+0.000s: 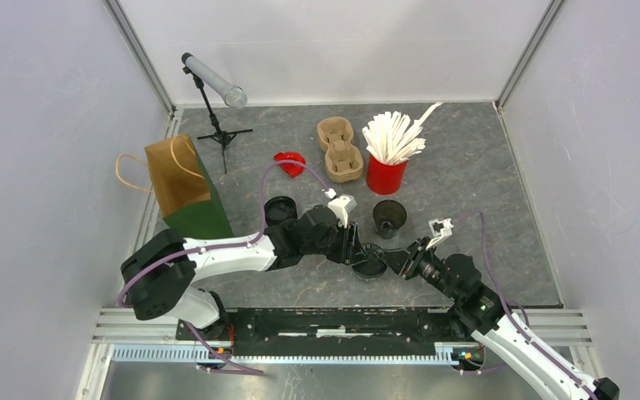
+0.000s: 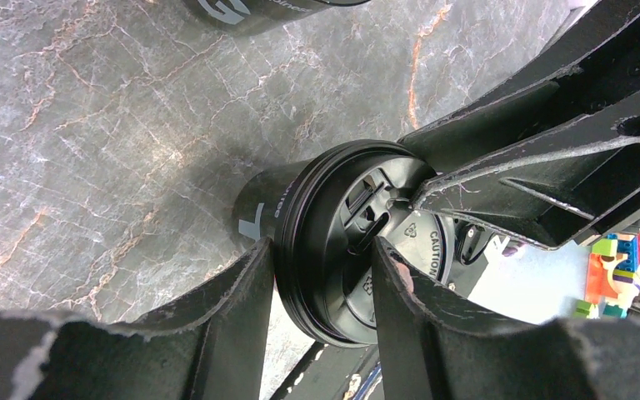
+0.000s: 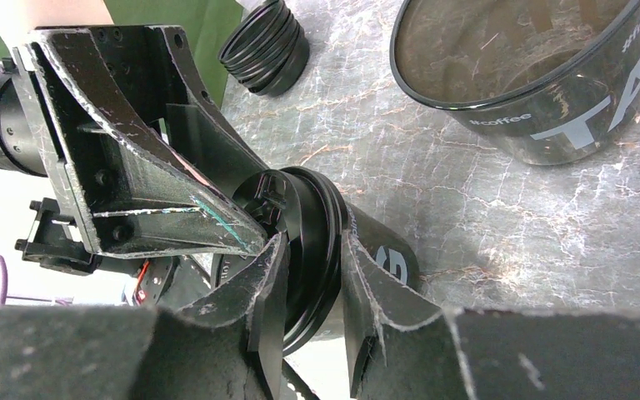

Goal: Pack the takeout coffee

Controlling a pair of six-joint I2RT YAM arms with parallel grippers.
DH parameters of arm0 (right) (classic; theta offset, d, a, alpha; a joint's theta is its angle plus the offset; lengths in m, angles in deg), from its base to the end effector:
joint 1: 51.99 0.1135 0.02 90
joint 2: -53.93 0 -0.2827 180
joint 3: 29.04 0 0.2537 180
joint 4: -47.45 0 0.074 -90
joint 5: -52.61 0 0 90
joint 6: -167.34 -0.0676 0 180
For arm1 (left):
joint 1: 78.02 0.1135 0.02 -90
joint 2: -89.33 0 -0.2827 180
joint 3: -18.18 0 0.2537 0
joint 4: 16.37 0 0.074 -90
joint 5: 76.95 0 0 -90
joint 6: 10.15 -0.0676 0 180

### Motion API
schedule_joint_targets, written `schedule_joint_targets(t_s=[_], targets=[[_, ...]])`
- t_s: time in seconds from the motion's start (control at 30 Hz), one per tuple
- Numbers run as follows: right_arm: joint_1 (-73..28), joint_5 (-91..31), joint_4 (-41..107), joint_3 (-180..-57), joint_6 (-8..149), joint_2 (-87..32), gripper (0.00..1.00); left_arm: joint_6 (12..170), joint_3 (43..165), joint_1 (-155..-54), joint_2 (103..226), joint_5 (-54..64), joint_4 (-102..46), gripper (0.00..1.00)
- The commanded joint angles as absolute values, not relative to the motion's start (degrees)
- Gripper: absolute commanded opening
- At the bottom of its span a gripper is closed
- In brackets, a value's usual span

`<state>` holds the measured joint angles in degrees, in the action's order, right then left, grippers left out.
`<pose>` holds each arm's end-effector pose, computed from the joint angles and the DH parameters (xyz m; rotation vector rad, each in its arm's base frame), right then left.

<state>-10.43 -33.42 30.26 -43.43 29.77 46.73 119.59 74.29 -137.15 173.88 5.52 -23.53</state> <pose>0.0946 0.0901 0.1561 0.0445 1.9026 1.1671 0.1622 -0.2886 0.1920 0.4869 2.3654 -1.0456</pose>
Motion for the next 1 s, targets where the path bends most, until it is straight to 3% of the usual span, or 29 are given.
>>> schedule_joint_targets(t_s=[0.0,0.1,0.2,0.3,0.97], targets=[[-9.6,-27.7,35.2,-21.9,28.0,46.8,0.31,118.5,70.4,-137.4,179.0,12.1,-39.5,0.52],[-9.6,-29.9,31.9,-30.6,31.9,44.8,0.35,118.8,70.8,-137.4,178.7,12.4,-40.3,0.51],[-9.6,-32.6,28.5,-39.6,35.4,41.5,0.45,119.5,70.2,-137.4,177.9,12.6,-39.9,0.51],[-9.6,-32.5,28.5,-42.3,35.5,39.7,0.49,119.8,70.1,-137.4,178.0,12.5,-39.9,0.51],[-9.6,-31.5,20.4,-48.8,34.0,40.2,0.43,119.7,70.8,-137.4,176.7,14.6,-42.3,0.5]])
